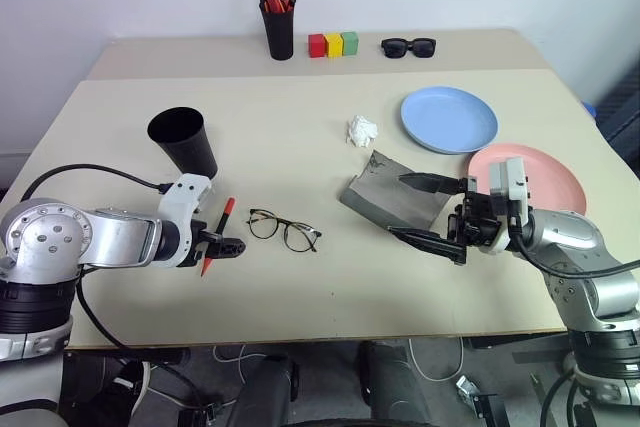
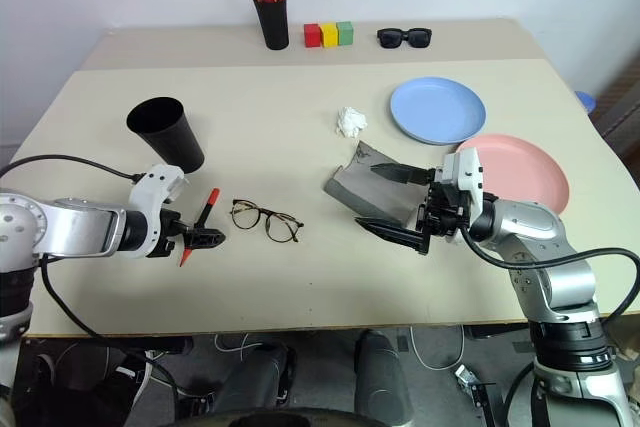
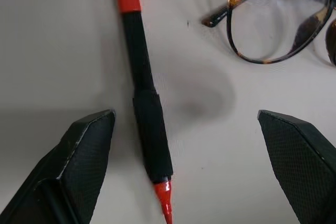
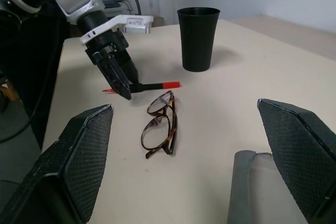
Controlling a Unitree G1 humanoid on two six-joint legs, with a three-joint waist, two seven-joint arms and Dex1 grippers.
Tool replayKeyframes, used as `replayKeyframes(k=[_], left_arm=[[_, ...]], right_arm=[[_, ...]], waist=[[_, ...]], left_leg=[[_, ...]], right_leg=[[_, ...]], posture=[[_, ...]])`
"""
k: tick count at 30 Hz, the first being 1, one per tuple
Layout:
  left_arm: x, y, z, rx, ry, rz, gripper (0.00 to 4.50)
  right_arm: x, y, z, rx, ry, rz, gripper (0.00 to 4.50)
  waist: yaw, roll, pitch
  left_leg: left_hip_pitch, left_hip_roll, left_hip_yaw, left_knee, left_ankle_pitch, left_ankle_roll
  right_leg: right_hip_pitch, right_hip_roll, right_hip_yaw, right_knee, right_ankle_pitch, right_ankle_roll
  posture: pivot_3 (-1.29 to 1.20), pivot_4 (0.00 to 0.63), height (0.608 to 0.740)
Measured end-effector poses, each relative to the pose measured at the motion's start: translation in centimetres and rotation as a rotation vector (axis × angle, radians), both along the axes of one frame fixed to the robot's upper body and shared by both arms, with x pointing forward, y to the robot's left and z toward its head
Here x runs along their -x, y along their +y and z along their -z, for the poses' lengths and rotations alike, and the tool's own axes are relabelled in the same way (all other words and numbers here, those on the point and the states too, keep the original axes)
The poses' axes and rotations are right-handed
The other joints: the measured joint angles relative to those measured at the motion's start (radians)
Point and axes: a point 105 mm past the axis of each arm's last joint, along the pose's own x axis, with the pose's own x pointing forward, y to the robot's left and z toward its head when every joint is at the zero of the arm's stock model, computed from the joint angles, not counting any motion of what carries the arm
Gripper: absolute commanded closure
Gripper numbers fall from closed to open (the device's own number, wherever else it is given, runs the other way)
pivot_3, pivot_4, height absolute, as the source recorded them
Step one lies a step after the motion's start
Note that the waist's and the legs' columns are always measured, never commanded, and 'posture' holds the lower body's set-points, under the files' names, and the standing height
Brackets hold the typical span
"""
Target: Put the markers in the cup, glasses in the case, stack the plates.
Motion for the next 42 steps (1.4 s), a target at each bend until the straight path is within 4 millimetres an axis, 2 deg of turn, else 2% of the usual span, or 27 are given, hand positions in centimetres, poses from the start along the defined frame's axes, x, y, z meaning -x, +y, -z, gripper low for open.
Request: replayKeyframes(k=[2,5,12,17,19,23,25,28,33,35,38,41,42], left_arm=[[0.0,-0.1,0.1,-0.006,0.002,0.002,0.03],[0.0,-0.2,0.4,-0.026,-0.003,-0.004,0.86],[-0.1,0.2,0.7,-0.052,0.0,-0.034,4.44],[-0.1,0.4,0.5,-0.059,-0.002,-0.027,4.48],[-1.0,0.3,-0.4,-0.037,-0.041,-0.029,4.48],[-4.1,0.6,-5.0,0.042,-0.299,-0.047,4.48],[-5.2,-0.3,-7.5,0.142,-0.439,0.001,4.48],[-6.8,-0.8,-9.6,0.159,-0.656,0.049,4.48],[-8.9,-2.1,-11.3,0.223,-0.918,0.071,4.48],[-9.5,-2.3,-12.7,0.251,-1.016,0.081,4.48],[-9.5,-1.9,-16.3,0.284,-1.181,0.101,4.48],[-9.2,-0.4,-19.6,0.361,-1.324,0.056,4.48],[-9.2,0.3,-20.1,0.369,-1.353,0.04,4.48]], right_arm=[[0.0,0.1,-0.1,0.0,-0.006,0.002,0.0],[0.0,0.0,-0.1,0.0,-0.007,0.008,0.0],[-0.1,-0.1,0.0,0.002,-0.005,0.02,0.0],[-0.2,-0.1,-0.1,0.004,-0.022,0.026,0.0],[-0.5,-0.2,-0.2,0.004,-0.027,0.032,0.0],[-0.8,-0.1,-0.5,0.009,-0.043,0.034,0.0],[-0.9,-0.2,-0.5,0.007,-0.042,0.038,0.0],[-1.1,-0.1,-0.6,0.01,-0.048,0.04,0.0],[-1.3,0.3,-1.0,-0.016,-0.055,0.037,0.0],[-1.4,0.6,-1.5,-0.07,-0.052,0.033,0.0],[-1.4,1.2,-3.0,-0.15,-0.064,0.026,0.0],[-1.4,1.5,-4.0,-0.199,-0.079,0.033,0.0],[-1.5,1.5,-4.0,-0.196,-0.081,0.035,0.0]], waist=[[0.0,0.001,0.0],[0.001,0.002,-0.001],[0.002,0.002,-0.001],[0.001,0.002,-0.001],[0.001,0.001,-0.001],[0.001,0.001,-0.001],[0.002,0.001,-0.001],[0.002,0.001,-0.001],[0.002,0.001,-0.001],[0.001,0.0,0.0],[-0.001,0.0,0.0],[0.001,0.0,0.0],[0.001,0.0,0.0]], left_leg=[[0.0,0.0,0.0,0.0,0.0,0.0],[0.001,-0.001,0.0,0.0,0.0,0.0],[0.001,-0.001,0.0,0.0,0.0,0.0],[0.001,-0.001,0.0,0.0,0.0,0.0],[0.0,-0.001,0.0,0.0,0.0,-0.001],[0.0,-0.001,0.001,0.0,0.001,-0.001],[-0.001,-0.001,0.002,0.0,0.001,-0.001],[-0.001,-0.001,0.002,0.0,0.001,-0.001],[-0.001,-0.001,0.002,0.0,0.001,-0.001],[-0.002,0.0,0.002,0.0,0.001,-0.001],[-0.001,0.0,0.002,0.0,0.0,-0.001],[-0.001,0.0,0.002,0.0,0.0,0.0],[-0.001,0.0,0.002,0.0,0.0,0.0]], right_leg=[[0.0,-0.001,0.0,0.0,0.0,0.0],[0.001,-0.001,0.0,0.0,0.0,0.0],[0.001,-0.001,0.0,0.0,0.0,0.0],[0.001,-0.001,0.0,0.0,0.0,0.0],[0.001,-0.001,0.0,0.0,0.0,0.0],[0.0,-0.001,0.0,-0.001,0.0,0.0],[0.0,-0.001,0.0,-0.002,0.0,0.0],[0.0,-0.001,0.0,-0.002,0.0,0.0],[0.0,-0.001,0.0,-0.003,0.0,0.0],[0.0,-0.001,0.0,-0.002,0.0,0.0],[0.0,-0.001,0.0,-0.003,0.0,0.0],[0.0,-0.001,0.0,-0.003,0.0,0.0],[0.0,-0.001,0.0,-0.002,0.0,0.0]], posture=[[0.0,0.15,0.74],[0.0,0.15,0.74],[0.0,0.15,0.74],[0.0,0.15,0.74],[0.0,0.15,0.74],[0.0,0.15,0.74],[0.0,0.15,0.74],[0.0,0.15,0.74],[0.0,0.15,0.74],[0.0,0.15,0.74],[0.0,0.15,0.74],[0.0,0.15,0.74],[0.0,0.15,0.74]])
